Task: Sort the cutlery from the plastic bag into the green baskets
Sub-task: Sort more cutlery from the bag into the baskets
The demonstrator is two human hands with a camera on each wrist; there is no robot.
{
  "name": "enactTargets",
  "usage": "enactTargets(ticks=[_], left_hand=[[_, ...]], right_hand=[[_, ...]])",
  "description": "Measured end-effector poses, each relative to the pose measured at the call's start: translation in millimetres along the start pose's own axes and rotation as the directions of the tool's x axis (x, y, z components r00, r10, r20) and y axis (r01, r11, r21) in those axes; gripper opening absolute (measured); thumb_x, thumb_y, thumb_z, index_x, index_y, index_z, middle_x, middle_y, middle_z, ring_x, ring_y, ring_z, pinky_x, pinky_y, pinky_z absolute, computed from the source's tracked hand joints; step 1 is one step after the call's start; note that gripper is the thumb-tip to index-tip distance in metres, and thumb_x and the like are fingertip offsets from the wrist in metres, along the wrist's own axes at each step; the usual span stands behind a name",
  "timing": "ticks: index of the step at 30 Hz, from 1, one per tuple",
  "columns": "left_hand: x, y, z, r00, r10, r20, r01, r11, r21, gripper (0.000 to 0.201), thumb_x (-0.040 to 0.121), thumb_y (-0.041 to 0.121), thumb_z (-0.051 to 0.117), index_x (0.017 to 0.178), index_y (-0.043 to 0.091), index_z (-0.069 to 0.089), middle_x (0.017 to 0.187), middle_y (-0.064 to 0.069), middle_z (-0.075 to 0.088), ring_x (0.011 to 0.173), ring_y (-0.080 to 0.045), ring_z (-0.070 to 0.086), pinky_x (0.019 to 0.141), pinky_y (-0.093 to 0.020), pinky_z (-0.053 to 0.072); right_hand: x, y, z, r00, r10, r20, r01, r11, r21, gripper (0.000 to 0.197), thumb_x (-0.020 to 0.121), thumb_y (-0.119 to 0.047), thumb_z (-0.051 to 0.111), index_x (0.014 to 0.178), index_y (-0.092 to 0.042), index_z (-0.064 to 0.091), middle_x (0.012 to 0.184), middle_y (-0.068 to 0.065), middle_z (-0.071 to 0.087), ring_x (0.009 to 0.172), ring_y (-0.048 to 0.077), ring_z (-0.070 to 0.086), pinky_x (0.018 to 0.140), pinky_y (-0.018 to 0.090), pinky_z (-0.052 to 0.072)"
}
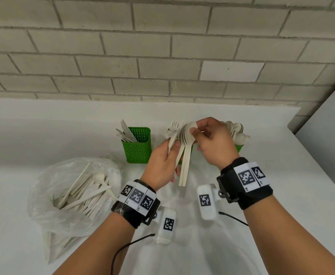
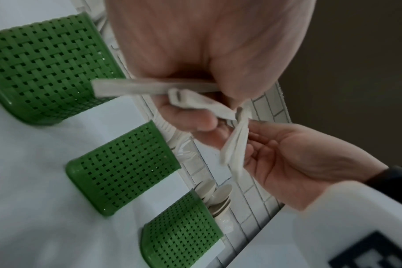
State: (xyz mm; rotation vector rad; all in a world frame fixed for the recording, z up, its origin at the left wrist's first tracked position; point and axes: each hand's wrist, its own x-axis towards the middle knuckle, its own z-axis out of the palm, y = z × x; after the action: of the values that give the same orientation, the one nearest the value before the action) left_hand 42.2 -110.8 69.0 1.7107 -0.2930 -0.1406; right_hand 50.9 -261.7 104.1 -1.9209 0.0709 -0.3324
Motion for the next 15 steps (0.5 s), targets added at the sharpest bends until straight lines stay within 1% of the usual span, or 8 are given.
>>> enactTargets(ticks=[2,4,5,7,9,11,13,15], left_hand=[[-1.8,1.8,3.3,1.0,0.018,0.004,-0.018,0.999,-0.031,0.023,0.106,0.022,0.038,0.089,0.014,0.052,0.065,-0.012,0.057,0.037,-0.01,0.052,0.033,-0.02,0.036],[-2.0,1.0,4.0,1.0,-0.003,0.024,0.005,0.994,-0.108,0.025,0.106,0.022,0.036,0.093,0.008,0.053,0.068,-0.014,0.061,0.04,-0.008,0.053,0.037,-0.019,0.039],[-2.0,0.2,3.9,0.999,-0.02,0.044,0.026,0.99,-0.141,0.029,0.107,0.024,0.035,0.096,0.007,0.055,0.067,-0.012,0.064,0.044,-0.01,0.056,0.04,-0.021,0.043],[-2.3,-0.4,3.7,0.993,-0.06,0.101,0.082,0.971,-0.225,0.037,0.107,0.029,0.033,0.098,0.007,0.062,0.065,-0.008,0.066,0.052,-0.017,0.061,0.046,-0.027,0.05],[-3.3,2.0,4.6,0.982,-0.101,0.157,0.146,0.939,-0.311,0.047,0.106,0.036,0.032,0.085,0.013,0.067,0.062,-0.009,0.062,0.046,-0.021,0.057,0.042,-0.027,0.047],[-3.1,3.8,6.4,0.974,-0.133,0.181,0.186,0.929,-0.321,0.055,0.105,0.043,0.031,0.073,0.012,0.063,0.054,-0.009,0.056,0.037,-0.021,0.048,0.038,-0.024,0.041],[-1.3,2.9,6.9,0.971,-0.156,0.18,0.208,0.926,-0.314,0.055,0.105,0.043,0.03,0.079,0.007,0.063,0.054,-0.01,0.056,0.036,-0.022,0.049,0.037,-0.024,0.041],[0.8,1.0,5.4,0.97,-0.179,0.163,0.224,0.92,-0.322,0.054,0.105,0.041,0.03,0.1,0.001,0.066,0.059,-0.014,0.06,0.04,-0.023,0.055,0.039,-0.025,0.044]], right_hand=[[-1.1,1.5,5.0,1.0,0.014,0.01,-0.014,1.0,0.014,0.008,0.095,-0.011,0.059,0.098,-0.006,0.054,0.078,0.003,0.064,0.054,0.002,0.06,0.05,0.016,0.045],[-2.6,1.9,6.3,1.0,0.013,-0.003,-0.013,0.999,0.03,0.011,0.095,-0.006,0.058,0.103,0.001,0.055,0.076,-0.005,0.06,0.05,0.001,0.059,0.048,0.014,0.045],[-3.1,2.3,5.6,1.0,0.007,-0.017,-0.007,0.999,0.034,0.013,0.095,-0.005,0.057,0.105,0.001,0.055,0.08,-0.004,0.06,0.049,0.002,0.058,0.048,0.015,0.047],[-4.1,1.5,4.5,0.999,-0.02,-0.044,0.022,0.998,0.059,0.014,0.095,-0.004,0.055,0.109,-0.007,0.056,0.086,0.004,0.063,0.05,0.003,0.059,0.049,0.017,0.05],[-5.9,-0.5,5.0,0.998,-0.041,-0.04,0.045,0.994,0.098,0.02,0.096,-0.002,0.053,0.111,-0.013,0.059,0.089,0.009,0.065,0.056,0.005,0.063,0.052,0.019,0.052],[-8.0,-1.8,6.1,0.999,-0.043,0.001,0.043,0.99,0.138,0.022,0.096,-0.001,0.052,0.112,-0.014,0.062,0.091,0.01,0.068,0.063,0.01,0.065,0.056,0.02,0.054],[-8.3,-2.1,4.7,0.999,-0.044,0.032,0.038,0.984,0.172,0.023,0.096,-0.001,0.052,0.112,-0.013,0.062,0.092,0.011,0.07,0.068,0.018,0.067,0.059,0.025,0.056],[-6.8,-2.0,0.3,0.997,-0.06,0.04,0.051,0.982,0.184,0.023,0.096,0.0,0.052,0.112,-0.014,0.063,0.093,0.012,0.071,0.072,0.022,0.069,0.061,0.027,0.057]])
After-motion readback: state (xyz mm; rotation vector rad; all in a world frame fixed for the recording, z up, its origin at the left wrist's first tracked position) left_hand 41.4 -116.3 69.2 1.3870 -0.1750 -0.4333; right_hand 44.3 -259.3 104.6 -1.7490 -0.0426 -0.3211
